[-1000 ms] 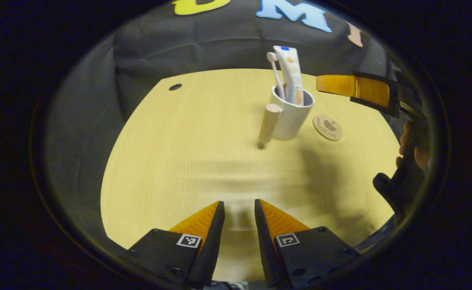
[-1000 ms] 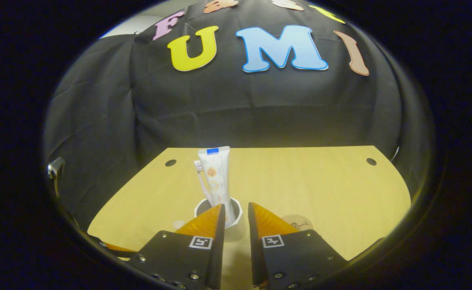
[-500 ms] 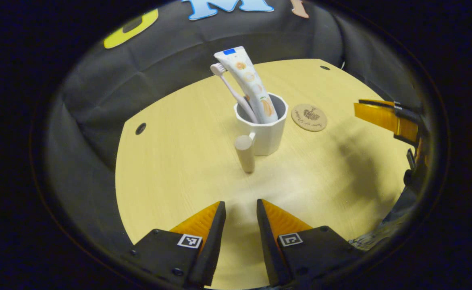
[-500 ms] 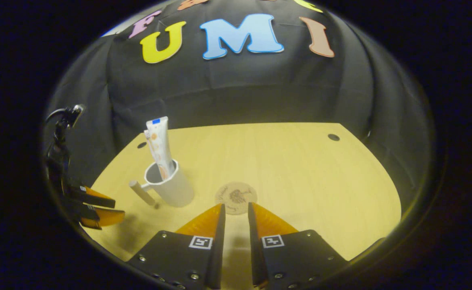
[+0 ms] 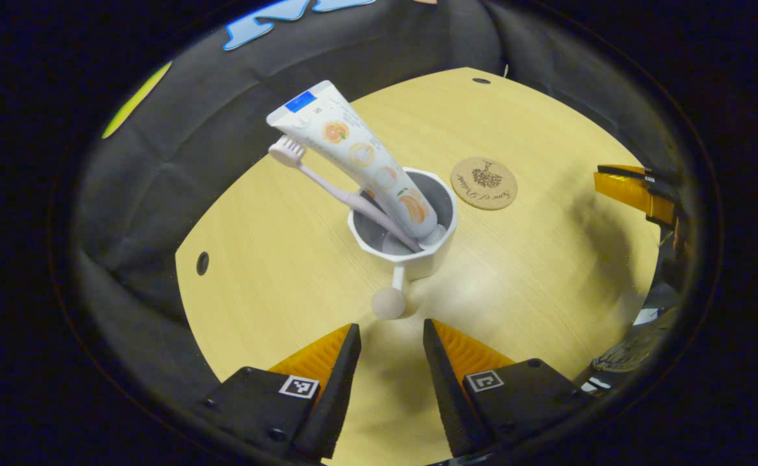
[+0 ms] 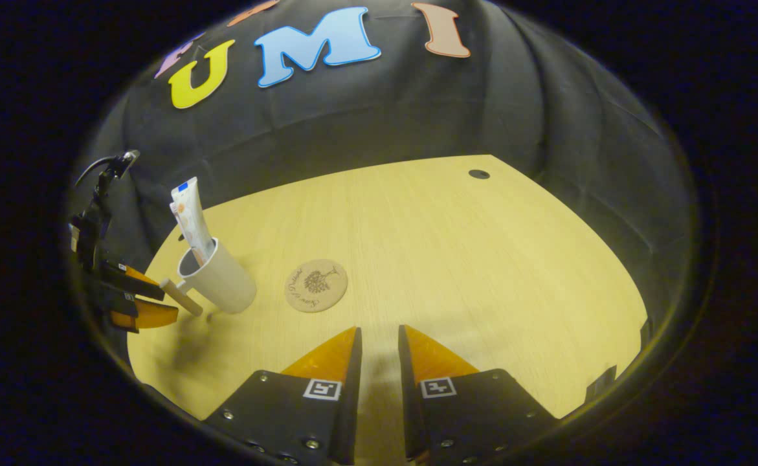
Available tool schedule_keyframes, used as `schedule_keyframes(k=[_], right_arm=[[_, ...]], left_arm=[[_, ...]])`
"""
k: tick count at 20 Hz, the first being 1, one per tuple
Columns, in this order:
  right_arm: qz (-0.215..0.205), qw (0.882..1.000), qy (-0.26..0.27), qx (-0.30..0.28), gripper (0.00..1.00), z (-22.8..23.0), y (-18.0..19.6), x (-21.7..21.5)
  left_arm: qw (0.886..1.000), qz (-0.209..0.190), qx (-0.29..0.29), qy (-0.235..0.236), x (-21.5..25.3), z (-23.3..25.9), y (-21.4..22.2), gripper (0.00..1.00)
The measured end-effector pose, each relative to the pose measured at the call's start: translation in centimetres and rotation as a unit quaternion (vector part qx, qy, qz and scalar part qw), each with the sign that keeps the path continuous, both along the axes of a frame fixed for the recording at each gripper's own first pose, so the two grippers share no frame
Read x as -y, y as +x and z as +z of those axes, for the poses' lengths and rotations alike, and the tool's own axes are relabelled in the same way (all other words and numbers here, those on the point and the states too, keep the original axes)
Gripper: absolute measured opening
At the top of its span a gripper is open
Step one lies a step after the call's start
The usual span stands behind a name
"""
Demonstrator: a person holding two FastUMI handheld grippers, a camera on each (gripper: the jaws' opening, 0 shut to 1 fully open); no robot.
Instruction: Put the toothbrush and toothpaste on the desktop into the cup, then pick up the cup and place it on the coaster on the desktop.
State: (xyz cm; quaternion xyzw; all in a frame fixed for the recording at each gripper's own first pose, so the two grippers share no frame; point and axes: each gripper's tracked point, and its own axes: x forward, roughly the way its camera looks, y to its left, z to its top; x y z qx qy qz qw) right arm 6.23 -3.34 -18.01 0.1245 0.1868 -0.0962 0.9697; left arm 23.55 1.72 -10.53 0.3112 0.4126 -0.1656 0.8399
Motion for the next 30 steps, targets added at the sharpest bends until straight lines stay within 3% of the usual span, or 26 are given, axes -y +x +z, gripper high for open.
schedule_keyframes(k=[6, 7, 9, 10, 11, 12, 13, 14, 15, 16, 18, 21, 22, 23, 24, 30], right_arm=[[-0.023, 1.0, 0.012, -0.014, 0.3, -0.6, 0.1, 1.8], [-0.027, 0.999, 0.013, -0.015, 0.3, -0.5, 0.1, 2.2], [-0.033, 0.999, 0.016, -0.019, 0.3, -0.5, 0.1, 2.7], [-0.034, 0.999, 0.017, -0.021, 0.29, -0.4, 0.2, 2.8], [-0.035, 0.999, 0.018, -0.022, 0.3, -0.5, 0.2, 3.0], [-0.036, 0.999, 0.018, -0.025, 0.3, -0.6, 0.2, 3.0], [-0.037, 0.999, 0.019, -0.027, 0.3, -0.8, 0.2, 3.1], [-0.037, 0.999, 0.019, -0.029, 0.29, -0.9, 0.2, 3.2], [-0.039, 0.999, 0.02, -0.03, 0.3, -1.0, 0.2, 3.4], [-0.041, 0.998, 0.021, -0.032, 0.3, -1.1, 0.1, 3.6], [-0.045, 0.998, 0.025, -0.033, 0.3, -1.3, 0.0, 3.8], [-0.047, 0.998, 0.028, -0.036, 0.3, -1.4, 0.1, 3.9], [-0.047, 0.998, 0.028, -0.037, 0.3, -1.3, 0.1, 3.9], [-0.047, 0.998, 0.029, -0.038, 0.3, -1.4, 0.1, 3.9], [-0.046, 0.998, 0.029, -0.039, 0.3, -1.4, 0.2, 3.8], [-0.045, 0.998, 0.03, -0.038, 0.3, -1.6, 0.0, 3.7]], left_arm=[[0.997, -0.038, -0.046, 0.044, 0.3, -1.4, 1.7, 0.68], [0.997, -0.043, -0.049, 0.048, 0.5, -1.6, 1.9, 0.53], [0.995, -0.053, -0.056, 0.056, 0.8, -1.9, 2.3, 0.83], [0.995, -0.058, -0.062, 0.059, 1.0, -2.1, 2.4, 0.82], [0.994, -0.061, -0.066, 0.064, 1.1, -2.2, 2.6, 0.65], [0.993, -0.064, -0.069, 0.067, 1.1, -2.4, 2.8, 0.79], [0.993, -0.068, -0.07, 0.07, 1.3, -2.6, 3.0, 0.64], [0.992, -0.069, -0.072, 0.072, 1.5, -2.7, 3.2, 0.76], [0.992, -0.072, -0.079, 0.071, 1.7, -3.0, 3.1, 0.72], [0.991, -0.073, -0.083, 0.074, 1.6, -3.1, 3.3, 0.44], [0.991, -0.073, -0.087, 0.075, 1.5, -3.0, 3.1, 0.55], [0.991, -0.077, -0.093, 0.062, 1.9, -2.7, 3.4, 0.35], [0.991, -0.076, -0.093, 0.062, 1.9, -2.2, 3.5, 0.41], [0.991, -0.076, -0.091, 0.059, 1.9, -1.6, 3.9, 0.29], [0.991, -0.079, -0.089, 0.058, 1.9, -1.1, 4.2, 0.35], [0.99, -0.104, -0.074, 0.058, 4.3, 0.6, 5.0, 0.35]])
